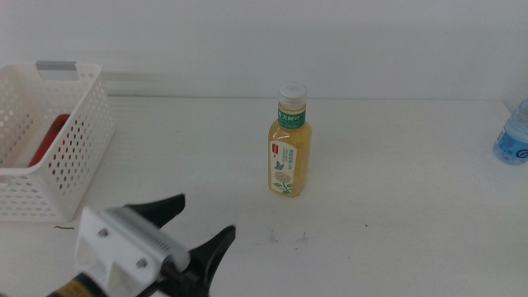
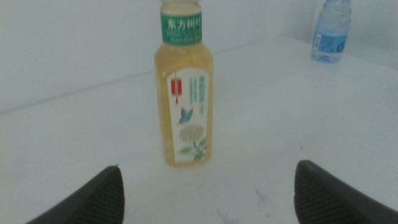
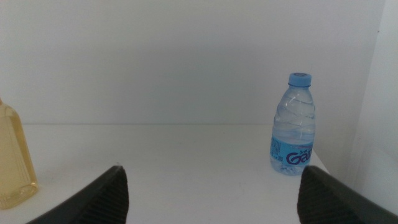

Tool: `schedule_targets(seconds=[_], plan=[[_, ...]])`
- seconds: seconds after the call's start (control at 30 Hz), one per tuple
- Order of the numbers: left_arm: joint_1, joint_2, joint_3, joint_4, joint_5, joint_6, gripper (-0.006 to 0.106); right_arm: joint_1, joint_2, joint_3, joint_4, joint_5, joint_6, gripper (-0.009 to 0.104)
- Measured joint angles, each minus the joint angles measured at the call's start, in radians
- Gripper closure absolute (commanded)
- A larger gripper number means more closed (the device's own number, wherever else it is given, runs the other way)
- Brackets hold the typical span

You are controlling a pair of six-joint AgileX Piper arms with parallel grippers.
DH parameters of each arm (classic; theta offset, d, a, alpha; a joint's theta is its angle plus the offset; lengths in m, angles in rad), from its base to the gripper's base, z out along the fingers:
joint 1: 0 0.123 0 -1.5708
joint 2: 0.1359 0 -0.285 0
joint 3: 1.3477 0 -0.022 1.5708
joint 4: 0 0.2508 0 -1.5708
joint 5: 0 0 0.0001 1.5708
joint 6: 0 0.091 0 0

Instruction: Use arms to grab the bottles and put them into the dustbin to the left of the table.

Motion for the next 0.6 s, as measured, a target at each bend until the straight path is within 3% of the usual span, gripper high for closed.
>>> schedule_targets(seconds=[0.6], plan=[[0.000,0.481,-0.377,-0.002,-0.076,-0.042,0.007,0.000,0.000,0.000,0.000,0.000,0.000,0.003]])
